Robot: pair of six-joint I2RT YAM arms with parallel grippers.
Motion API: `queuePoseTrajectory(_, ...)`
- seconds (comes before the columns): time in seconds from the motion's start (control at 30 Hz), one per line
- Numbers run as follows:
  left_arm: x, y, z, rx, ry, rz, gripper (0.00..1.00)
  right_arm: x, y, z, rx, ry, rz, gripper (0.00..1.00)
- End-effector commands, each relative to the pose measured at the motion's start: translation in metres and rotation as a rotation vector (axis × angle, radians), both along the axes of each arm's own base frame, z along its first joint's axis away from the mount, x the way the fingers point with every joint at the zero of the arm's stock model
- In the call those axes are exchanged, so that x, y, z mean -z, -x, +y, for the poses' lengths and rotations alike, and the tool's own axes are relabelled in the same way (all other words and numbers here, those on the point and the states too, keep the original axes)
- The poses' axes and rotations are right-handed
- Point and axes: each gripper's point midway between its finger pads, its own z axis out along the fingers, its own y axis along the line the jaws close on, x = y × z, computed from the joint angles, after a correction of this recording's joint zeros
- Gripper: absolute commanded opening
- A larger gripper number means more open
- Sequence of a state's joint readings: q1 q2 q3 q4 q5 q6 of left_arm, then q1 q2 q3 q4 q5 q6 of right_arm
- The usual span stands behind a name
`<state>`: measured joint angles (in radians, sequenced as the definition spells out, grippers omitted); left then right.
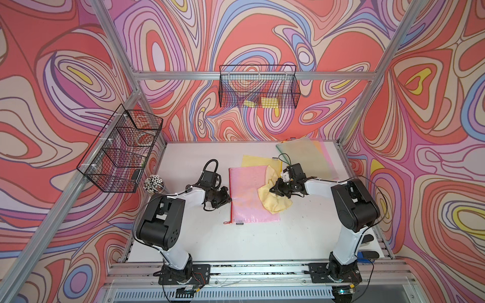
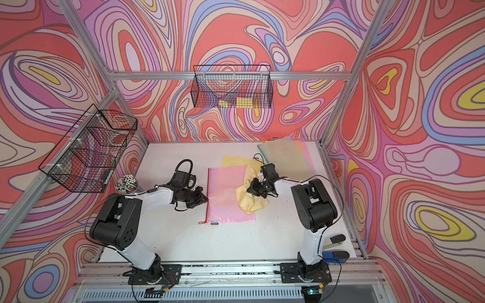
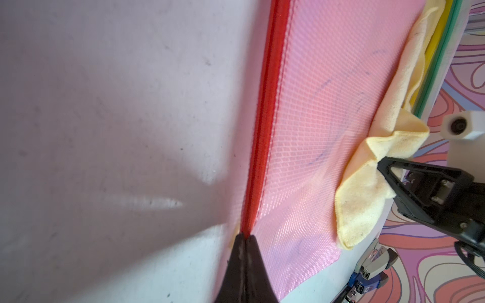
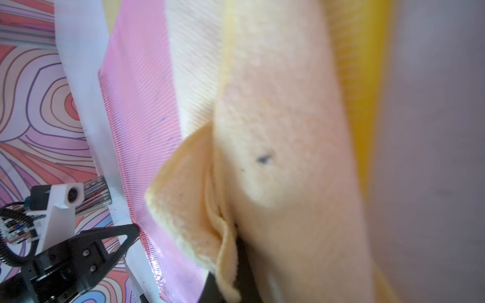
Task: Wipe the document bag
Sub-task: Wipe the dirt from the document bag, then pick up the document bag.
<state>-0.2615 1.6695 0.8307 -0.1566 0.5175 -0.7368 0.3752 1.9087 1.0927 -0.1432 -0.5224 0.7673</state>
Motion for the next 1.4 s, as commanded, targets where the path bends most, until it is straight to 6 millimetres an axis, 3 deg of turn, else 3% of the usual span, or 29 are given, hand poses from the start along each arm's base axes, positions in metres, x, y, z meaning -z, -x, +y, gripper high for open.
queuePoseTrajectory(0.0,-0.005,-0.006,-0.001,-0.003,0.011,-0.012,0.00,-0.029,-0.009,0.073,-0.146,-0.039,-0.088,0.00)
queuePoseTrajectory(0.1,-0.007,-0.006,-0.002,-0.003,0.015,-0.012,0.00,-0.034,-0.025,0.121,-0.213,-0.082,-0.103,0.00)
queuePoseTrajectory(0.17,-0.009,-0.006,-0.002,-0.006,0.021,-0.015,0.00,-0.026,-0.038,0.135,-0.216,-0.109,-0.090,0.00)
queuePoseTrajectory(0.3,-0.012,-0.006,-0.003,-0.008,0.033,-0.022,0.00,0.000,-0.062,0.127,-0.184,-0.088,-0.055,0.00)
queuePoseTrajectory(0.43,-0.014,-0.004,-0.002,-0.008,0.025,-0.024,0.00,0.012,-0.070,0.089,-0.111,-0.088,-0.033,0.00)
queuePoseTrajectory(0.6,-0.012,-0.002,0.001,-0.004,0.009,-0.023,0.00,0.025,-0.071,0.006,0.008,-0.032,-0.004,0.00)
queuePoseTrajectory(0.73,-0.015,-0.002,0.002,0.001,-0.005,-0.025,0.00,0.021,-0.066,-0.046,0.057,0.011,-0.006,0.00)
queuePoseTrajectory(0.8,-0.021,-0.002,0.005,0.004,-0.023,-0.034,0.00,0.009,-0.062,-0.057,0.052,0.020,-0.026,0.00)
queuePoseTrajectory(0.87,-0.032,-0.004,0.007,0.007,-0.040,-0.048,0.00,-0.011,-0.056,-0.054,0.016,-0.002,-0.060,0.00)
queuePoseTrajectory(1.03,-0.079,-0.017,0.003,0.051,-0.046,-0.100,0.00,-0.060,-0.024,-0.053,-0.006,-0.066,-0.130,0.00)
queuePoseTrajectory(1.17,-0.117,-0.033,-0.006,0.072,-0.026,-0.165,0.00,-0.109,0.007,-0.075,0.035,0.018,-0.226,0.00)
queuePoseTrajectory(1.37,-0.173,-0.069,-0.050,0.137,0.055,-0.270,0.00,-0.170,0.047,-0.121,0.213,0.149,-0.353,0.00)
